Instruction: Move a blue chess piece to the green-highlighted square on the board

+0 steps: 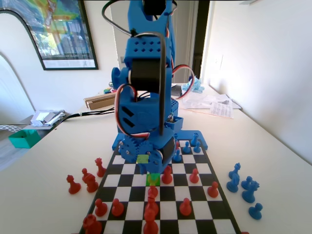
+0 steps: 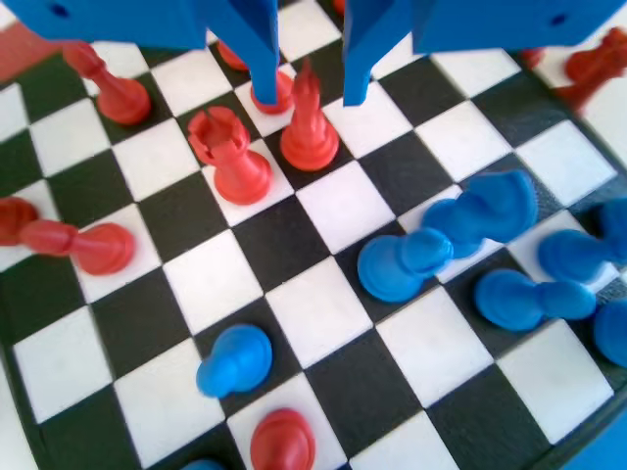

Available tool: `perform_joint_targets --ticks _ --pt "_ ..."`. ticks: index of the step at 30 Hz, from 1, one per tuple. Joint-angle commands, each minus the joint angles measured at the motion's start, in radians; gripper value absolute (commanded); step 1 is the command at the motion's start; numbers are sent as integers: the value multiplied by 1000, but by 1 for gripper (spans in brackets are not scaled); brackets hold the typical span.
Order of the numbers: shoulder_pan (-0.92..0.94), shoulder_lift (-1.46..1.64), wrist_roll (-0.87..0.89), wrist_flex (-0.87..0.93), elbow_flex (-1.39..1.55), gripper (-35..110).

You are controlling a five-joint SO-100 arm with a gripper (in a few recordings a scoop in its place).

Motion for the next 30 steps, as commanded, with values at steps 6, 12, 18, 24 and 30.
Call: perform_joint_targets --ticks 6,12,18,24,30 --pt "-5 40 -9 -9 21 12" --pt "-9 54 -14 -12 51 11" --pt "-11 66 -21 -18 74 10" --pt "-11 72 -28 -15 66 8" --pt "-8 74 -17 -6 41 8"
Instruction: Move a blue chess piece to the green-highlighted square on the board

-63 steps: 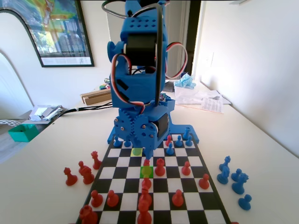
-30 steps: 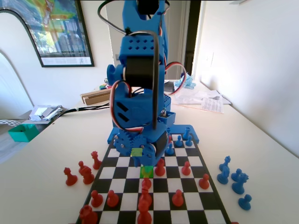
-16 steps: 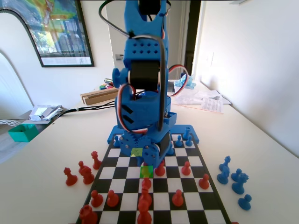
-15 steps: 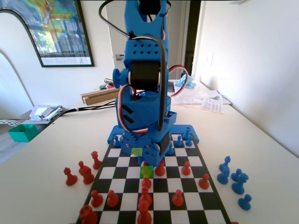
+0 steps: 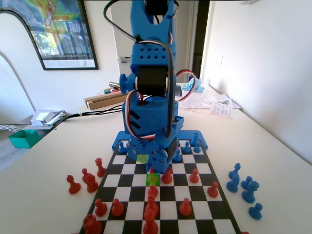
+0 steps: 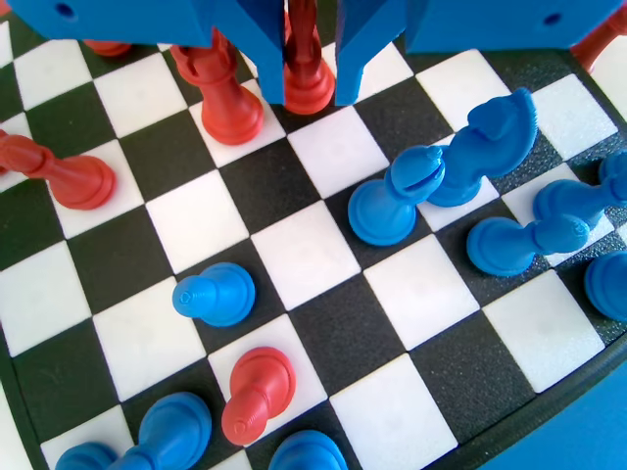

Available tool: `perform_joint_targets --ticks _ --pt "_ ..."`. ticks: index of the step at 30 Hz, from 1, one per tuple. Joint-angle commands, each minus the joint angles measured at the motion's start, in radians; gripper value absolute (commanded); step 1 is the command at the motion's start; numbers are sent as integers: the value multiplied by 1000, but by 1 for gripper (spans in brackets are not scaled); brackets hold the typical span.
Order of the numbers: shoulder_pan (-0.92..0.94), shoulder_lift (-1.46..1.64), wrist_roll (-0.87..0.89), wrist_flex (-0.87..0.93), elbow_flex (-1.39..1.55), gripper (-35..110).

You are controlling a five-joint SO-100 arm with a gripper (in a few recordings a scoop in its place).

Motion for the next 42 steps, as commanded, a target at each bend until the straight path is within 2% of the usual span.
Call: perform_joint_targets --ticks 1,12,42 --pt "14 72 -2 20 -44 8" --pt "11 87 5 58 -81 9" --pt "20 92 -46 67 -95 1"
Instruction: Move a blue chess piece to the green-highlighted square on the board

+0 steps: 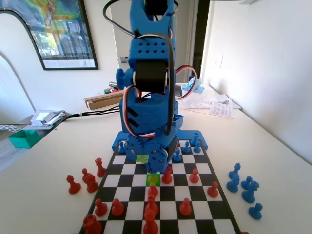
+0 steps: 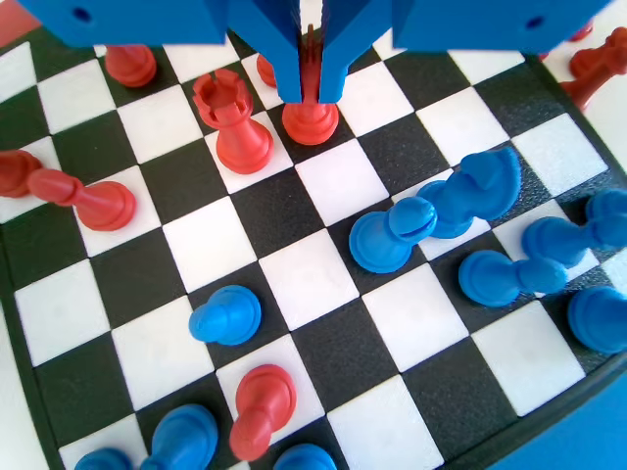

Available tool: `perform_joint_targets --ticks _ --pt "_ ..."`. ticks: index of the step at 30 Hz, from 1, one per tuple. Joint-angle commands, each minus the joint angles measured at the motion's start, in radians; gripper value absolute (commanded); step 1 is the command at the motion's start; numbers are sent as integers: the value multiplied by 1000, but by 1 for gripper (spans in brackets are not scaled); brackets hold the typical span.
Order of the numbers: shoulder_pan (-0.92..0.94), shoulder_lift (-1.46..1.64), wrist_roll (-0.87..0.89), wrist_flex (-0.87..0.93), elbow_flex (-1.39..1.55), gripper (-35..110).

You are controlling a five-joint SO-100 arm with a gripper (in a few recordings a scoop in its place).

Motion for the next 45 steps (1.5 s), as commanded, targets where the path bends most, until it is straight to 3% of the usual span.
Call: perform_joint_targets --ticks 1,14,25,35,45 --pt "20 97 -12 11 -31 1" --pt "98 235 -51 233 -114 1" --pt "397 258 -63 339 -209 1" --pt "607 239 -89 376 -229 1" --pt "673 31 -97 301 -276 1"
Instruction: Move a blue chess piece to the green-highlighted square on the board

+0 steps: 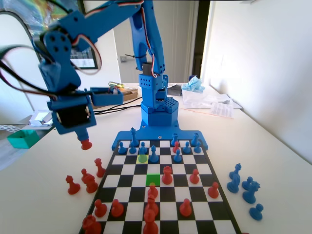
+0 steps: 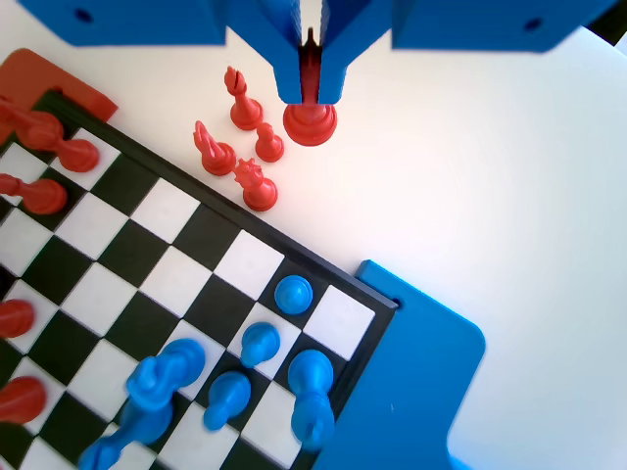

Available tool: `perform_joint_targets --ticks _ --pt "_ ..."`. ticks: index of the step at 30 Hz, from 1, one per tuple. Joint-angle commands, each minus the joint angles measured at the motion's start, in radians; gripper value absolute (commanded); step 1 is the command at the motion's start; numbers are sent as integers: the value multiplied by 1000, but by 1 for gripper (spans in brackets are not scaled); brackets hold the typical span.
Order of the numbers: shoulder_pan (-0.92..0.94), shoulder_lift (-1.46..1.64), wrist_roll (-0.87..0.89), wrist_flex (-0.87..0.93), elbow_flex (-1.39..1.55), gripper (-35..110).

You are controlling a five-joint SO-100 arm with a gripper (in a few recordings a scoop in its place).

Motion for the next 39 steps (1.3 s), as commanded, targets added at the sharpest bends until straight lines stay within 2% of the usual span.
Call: perform_joint_targets --ticks 1,18,28,34,39 --pt "29 -35 -25 -34 -71 1" --pt "32 -158 -100 -344 92 1" --pt "28 -149 -129 -321 109 11" --pt "20 -106 -195 -225 84 14" --pt "-11 18 -238 -77 71 14"
